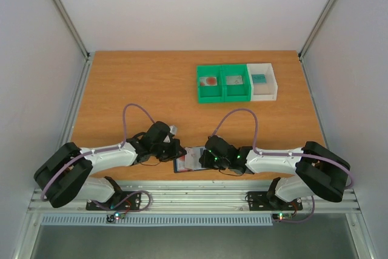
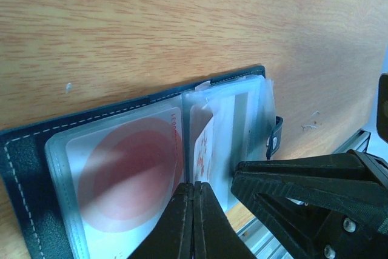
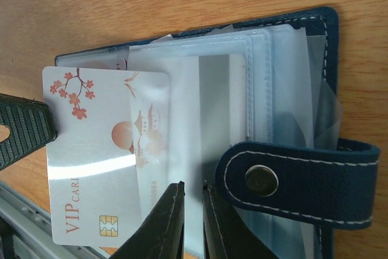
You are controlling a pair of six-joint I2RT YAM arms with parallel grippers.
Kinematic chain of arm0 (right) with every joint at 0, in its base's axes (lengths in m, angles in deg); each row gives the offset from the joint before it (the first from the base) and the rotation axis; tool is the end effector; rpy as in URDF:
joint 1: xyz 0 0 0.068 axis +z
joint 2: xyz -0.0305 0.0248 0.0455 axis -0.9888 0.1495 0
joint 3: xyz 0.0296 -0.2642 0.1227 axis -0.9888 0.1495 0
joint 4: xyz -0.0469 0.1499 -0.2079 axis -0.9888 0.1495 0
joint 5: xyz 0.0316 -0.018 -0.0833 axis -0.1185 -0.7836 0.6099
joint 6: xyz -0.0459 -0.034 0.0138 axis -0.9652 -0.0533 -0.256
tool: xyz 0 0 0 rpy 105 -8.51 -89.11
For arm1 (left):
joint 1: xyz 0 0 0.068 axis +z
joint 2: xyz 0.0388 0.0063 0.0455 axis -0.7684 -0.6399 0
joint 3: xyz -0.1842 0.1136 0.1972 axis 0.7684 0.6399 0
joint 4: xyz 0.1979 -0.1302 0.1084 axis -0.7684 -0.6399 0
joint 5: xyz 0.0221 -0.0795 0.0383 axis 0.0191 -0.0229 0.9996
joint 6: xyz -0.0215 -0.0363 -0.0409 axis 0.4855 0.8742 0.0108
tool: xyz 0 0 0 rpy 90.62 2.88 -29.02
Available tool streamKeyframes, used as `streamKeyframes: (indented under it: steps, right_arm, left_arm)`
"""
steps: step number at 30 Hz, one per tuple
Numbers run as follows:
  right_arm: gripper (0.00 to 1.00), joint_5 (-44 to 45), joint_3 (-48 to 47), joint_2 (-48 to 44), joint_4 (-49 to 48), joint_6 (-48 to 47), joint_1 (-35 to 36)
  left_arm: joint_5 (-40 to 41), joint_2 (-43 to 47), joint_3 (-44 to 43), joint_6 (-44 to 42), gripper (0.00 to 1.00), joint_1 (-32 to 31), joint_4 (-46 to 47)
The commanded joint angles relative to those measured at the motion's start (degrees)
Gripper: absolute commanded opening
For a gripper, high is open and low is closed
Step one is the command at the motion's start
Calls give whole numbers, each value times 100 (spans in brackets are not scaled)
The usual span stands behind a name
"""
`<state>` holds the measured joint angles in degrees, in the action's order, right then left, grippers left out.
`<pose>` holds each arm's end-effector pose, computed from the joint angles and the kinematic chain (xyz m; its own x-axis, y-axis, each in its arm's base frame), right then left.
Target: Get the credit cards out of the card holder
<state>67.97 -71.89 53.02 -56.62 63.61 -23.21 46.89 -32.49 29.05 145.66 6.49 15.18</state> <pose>0.1224 0.2017 0.1494 -0.8233 -0.2874 -0.4895 -0.4959 0.7837 0.3740 0.1566 -0.1721 0.1580 -0.9818 -0.1369 -0.1316 -0.0026 0.7025 -0.7116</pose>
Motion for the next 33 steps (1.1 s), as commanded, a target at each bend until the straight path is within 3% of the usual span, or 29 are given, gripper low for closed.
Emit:
streamKeyframes:
  steps: [1, 5, 11, 14, 19, 27, 33]
  right_arm:
    - [11, 9, 52, -29, 186, -102, 43]
    - [10, -5, 41, 100, 122, -87, 43]
    - [8, -21, 76, 178, 60, -59, 43]
    - [8, 0, 81, 177, 54, -54, 43]
    - [8, 5, 106, 170, 60, -30, 43]
    - [9, -49, 27, 29, 151, -221, 43]
    - [13, 20, -430, -724, 1020, -843, 43]
  left_arm:
    - [-149, 14, -83, -95, 1, 20, 54]
    - [-336, -140, 15, 61, 11, 14, 449]
    - [-461, -216, 138, 243, 14, -2, 855]
    - [-444, -244, 130, 249, 13, -16, 853]
    - [-295, -169, 103, 158, 1, -20, 575]
    - [8, 206, -94, -147, 0, -18, -130]
    - [258, 632, -242, -352, 0, -15, -919]
